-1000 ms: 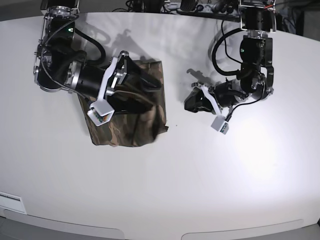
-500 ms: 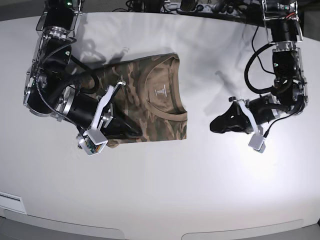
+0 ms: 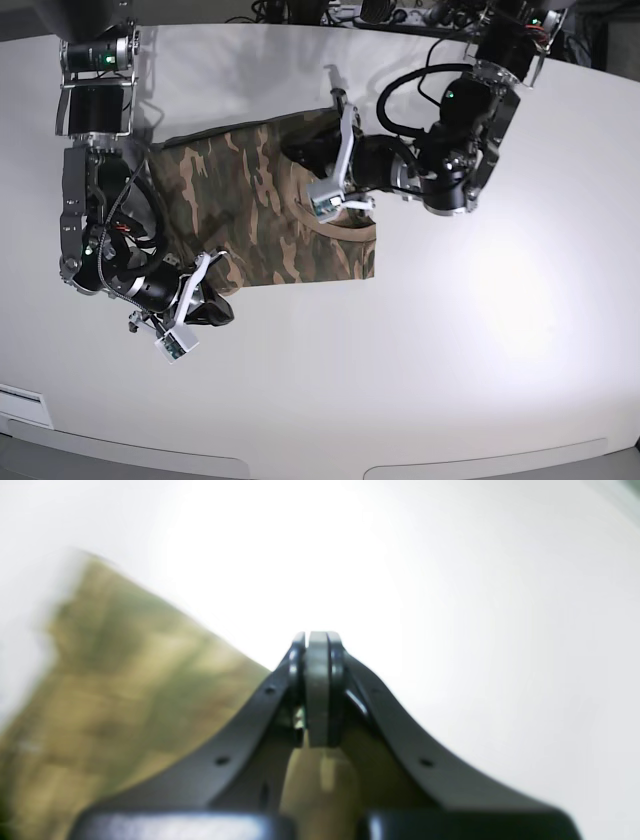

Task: Fold the T-shirt properly
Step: 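Press and square the folded shirt's edges with both grippers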

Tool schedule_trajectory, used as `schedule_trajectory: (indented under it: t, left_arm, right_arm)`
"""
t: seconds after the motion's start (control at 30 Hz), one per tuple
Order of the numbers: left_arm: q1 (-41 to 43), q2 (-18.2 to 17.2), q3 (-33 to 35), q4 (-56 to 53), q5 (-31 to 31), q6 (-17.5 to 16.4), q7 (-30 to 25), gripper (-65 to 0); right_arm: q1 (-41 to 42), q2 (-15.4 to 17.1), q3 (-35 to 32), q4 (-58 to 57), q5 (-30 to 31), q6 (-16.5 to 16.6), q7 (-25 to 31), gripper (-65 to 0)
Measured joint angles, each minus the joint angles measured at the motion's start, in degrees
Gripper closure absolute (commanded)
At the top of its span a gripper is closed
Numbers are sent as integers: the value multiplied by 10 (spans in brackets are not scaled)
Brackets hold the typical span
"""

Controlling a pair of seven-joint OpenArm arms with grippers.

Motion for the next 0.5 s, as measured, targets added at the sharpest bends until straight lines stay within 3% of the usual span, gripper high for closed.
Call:
schedule_trajectory:
  t: [0.13, 0.27, 0.33, 0.5]
  left_arm:
    - [-2, -1, 63, -4, 152, 39, -73, 0]
    - [-9, -2, 94, -47, 223, 58, -182, 0]
    - [-19, -1, 94, -80, 227, 60, -224, 0]
    - [-65, 4, 95, -152, 225, 58, -257, 0]
  right_arm:
    - [21, 20, -21, -71, 4, 0, 3, 0]
    - [3, 43, -26, -82, 31, 0, -8, 0]
    - [-13, 57, -24, -82, 63, 0, -12, 0]
    - [-65, 70, -23, -44, 114, -2, -41, 0]
